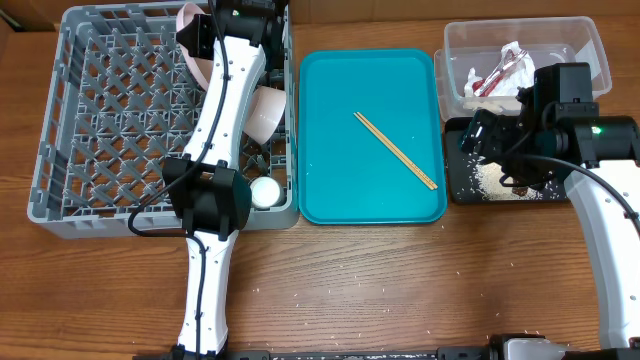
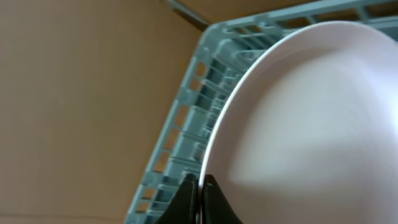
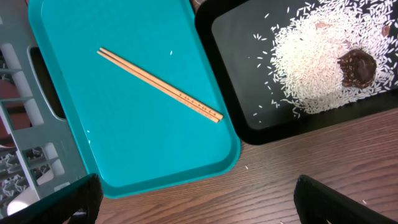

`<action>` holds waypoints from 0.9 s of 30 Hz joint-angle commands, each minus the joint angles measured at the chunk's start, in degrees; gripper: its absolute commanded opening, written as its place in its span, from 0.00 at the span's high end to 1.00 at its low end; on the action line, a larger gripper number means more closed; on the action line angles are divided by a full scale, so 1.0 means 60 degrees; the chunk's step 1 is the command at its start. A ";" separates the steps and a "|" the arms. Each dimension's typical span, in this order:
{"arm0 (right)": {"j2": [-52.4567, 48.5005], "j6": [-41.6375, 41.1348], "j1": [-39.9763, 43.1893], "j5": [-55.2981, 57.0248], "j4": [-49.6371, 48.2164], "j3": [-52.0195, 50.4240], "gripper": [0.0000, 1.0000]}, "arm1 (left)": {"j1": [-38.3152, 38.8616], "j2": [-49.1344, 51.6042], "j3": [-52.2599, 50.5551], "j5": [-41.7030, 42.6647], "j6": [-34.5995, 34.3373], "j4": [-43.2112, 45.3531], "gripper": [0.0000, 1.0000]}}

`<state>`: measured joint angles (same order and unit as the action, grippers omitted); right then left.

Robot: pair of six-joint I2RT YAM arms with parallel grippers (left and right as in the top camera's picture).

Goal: Sort waste into correct bins and load items into the dishwasher
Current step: 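Stand the large white plate upright in the dish rack with the left gripper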

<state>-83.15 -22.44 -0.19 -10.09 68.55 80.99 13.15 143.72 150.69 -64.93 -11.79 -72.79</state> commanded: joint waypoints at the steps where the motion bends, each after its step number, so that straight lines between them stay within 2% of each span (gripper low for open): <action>1: 0.0011 0.0033 -0.0029 0.0106 -0.0055 -0.0007 0.00 | 0.0044 0.0044 0.0033 0.1158 0.0015 0.0055 0.95; 2: 0.0011 0.0033 -0.0029 0.0106 -0.0058 -0.0007 0.00 | 0.0044 0.0044 0.0033 0.1351 0.0007 0.0084 0.91; 4: 0.0011 0.0029 -0.0029 0.0106 -0.0055 -0.0007 0.00 | 0.0044 0.0044 0.0033 0.1810 0.0007 0.0142 0.58; 5: 0.0011 0.0033 -0.0029 0.0106 -0.0055 -0.0007 0.00 | 0.0040 0.0044 0.0033 0.2018 0.0011 0.0146 0.47; 9: 0.0011 0.0033 -0.0029 0.0106 -0.0055 -0.0007 0.00 | 0.0044 0.0044 0.0033 0.2295 0.0015 0.0127 0.24; 12: 0.0011 0.0033 -0.0029 0.0106 -0.0055 -0.0007 0.00 | 0.0062 -0.0087 0.0040 0.2532 0.0113 -0.0062 0.17; 22: 0.0011 0.0033 -0.0029 0.0106 -0.0055 -0.0007 0.00 | 0.0073 -0.1723 0.0448 0.4878 0.0182 -0.0317 0.06; 27: 0.0011 0.0033 -0.0029 0.0106 -0.0055 -0.0007 0.00 | 0.0106 -0.2896 0.0510 0.6288 0.0036 -0.0361 0.09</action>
<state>-83.15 -22.41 -0.21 -10.07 68.55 80.99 13.15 133.93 151.35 -35.42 -11.40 -74.96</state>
